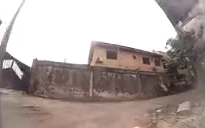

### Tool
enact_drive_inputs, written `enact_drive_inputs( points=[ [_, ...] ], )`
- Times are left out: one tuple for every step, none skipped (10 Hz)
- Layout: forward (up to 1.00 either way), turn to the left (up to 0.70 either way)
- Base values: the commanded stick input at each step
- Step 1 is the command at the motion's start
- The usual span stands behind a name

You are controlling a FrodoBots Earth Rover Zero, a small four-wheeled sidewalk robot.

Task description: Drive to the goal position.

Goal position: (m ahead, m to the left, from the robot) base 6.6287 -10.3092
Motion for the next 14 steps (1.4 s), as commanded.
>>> enact_drive_inputs(
  points=[
    [0.84, -0.34],
    [0.84, -0.34],
    [0.84, -0.17],
    [0.84, -0.02],
    [0.84, 0.03],
    [0.84, 0.03],
    [0.84, 0.03],
    [0.84, 0.03],
    [0.84, 0.03],
    [0.84, 0.03],
    [0.84, 0.03],
    [0.84, 0.03],
    [0.83, 0.03],
    [0.74, 0.03]
  ],
)
